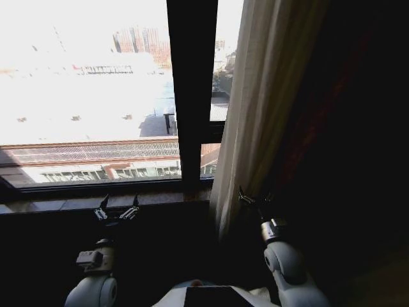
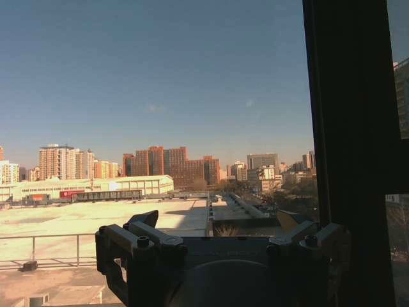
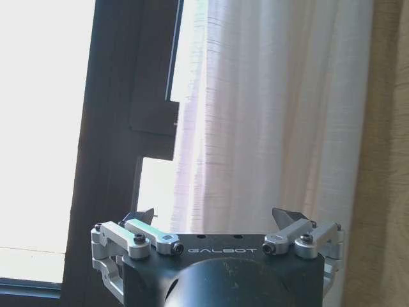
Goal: Open the curtains by pulling them apart, changing their state from closed to fully open.
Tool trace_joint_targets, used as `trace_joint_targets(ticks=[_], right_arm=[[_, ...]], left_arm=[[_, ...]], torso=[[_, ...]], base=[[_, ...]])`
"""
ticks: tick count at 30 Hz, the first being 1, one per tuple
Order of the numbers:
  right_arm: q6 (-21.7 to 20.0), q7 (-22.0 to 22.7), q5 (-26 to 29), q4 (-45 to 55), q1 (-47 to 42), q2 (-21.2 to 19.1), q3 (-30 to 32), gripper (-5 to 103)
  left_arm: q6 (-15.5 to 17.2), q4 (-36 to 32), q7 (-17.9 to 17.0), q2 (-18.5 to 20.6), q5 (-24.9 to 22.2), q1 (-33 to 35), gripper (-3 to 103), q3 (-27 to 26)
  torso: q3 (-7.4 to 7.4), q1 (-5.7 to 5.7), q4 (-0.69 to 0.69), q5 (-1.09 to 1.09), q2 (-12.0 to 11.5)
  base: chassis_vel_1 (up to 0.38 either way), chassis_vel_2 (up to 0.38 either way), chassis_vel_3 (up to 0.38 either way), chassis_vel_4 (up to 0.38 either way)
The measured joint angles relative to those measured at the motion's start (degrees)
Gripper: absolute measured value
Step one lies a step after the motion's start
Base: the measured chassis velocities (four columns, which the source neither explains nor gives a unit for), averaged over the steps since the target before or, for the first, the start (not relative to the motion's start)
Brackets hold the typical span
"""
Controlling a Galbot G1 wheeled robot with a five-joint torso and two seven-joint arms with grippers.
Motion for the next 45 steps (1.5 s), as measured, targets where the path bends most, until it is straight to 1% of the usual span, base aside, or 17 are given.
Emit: trace_joint_targets(ticks=[5,9,14,20,30,39,43,45], right_arm=[[0.7,-0.1,0.3,-0.2,0.0,0.0,0.0,100],[1.3,-1.2,0.5,-0.2,0.1,0.0,0.0,100],[1.5,-2.3,0.5,-0.6,0.5,-0.1,0.4,100],[1.8,-2.8,0.5,-1.2,0.8,-0.2,0.6,100],[2.0,-2.8,0.5,-1.7,1.0,-0.1,0.3,100],[1.3,-2.5,0.0,-2.3,1.0,-0.1,0.3,100],[1.2,-1.8,0.1,-2.5,1.3,-0.1,0.3,100],[0.3,-0.1,0.9,-2.3,1.1,0.0,0.7,100]], left_arm=[[0.0,-0.1,0.0,0.0,0.0,0.1,100,-0.1],[-0.1,-0.2,0.0,-0.1,0.2,0.1,100,0.0],[-0.2,-0.2,0.0,-0.2,0.4,0.3,100,0.1],[-0.2,-0.2,0.1,-0.2,0.4,0.3,100,0.1],[-0.2,0.2,0.1,-0.3,0.5,0.3,100,0.2],[-0.3,0.7,0.1,-0.2,0.5,0.1,100,0.3],[-0.3,0.8,0.1,-0.3,0.6,0.0,100,0.4],[-0.3,0.9,0.2,-0.2,0.6,-0.1,100,0.5]], torso=[[0.00,0.00,0.00,0.02,0.0],[0.00,0.01,-0.01,-0.01,0.0],[-0.01,0.01,0.01,-0.04,0.0],[0.00,0.00,-0.02,0.06,0.0],[0.00,-0.01,0.00,-0.02,0.0],[0.01,0.02,-0.01,0.00,0.0],[0.03,0.07,0.01,0.01,0.0],[0.02,0.05,0.01,0.02,0.0]], base=[[0.316,0.323,-0.327,-0.318],[0.262,0.268,-0.302,-0.280],[0.144,0.093,-0.099,-0.125],[-0.009,-0.007,0.010,0.001],[-0.059,0.038,0.054,-0.030],[-0.132,0.149,0.099,-0.144],[-0.085,0.087,0.107,-0.069],[-0.013,0.020,0.032,0.002]])
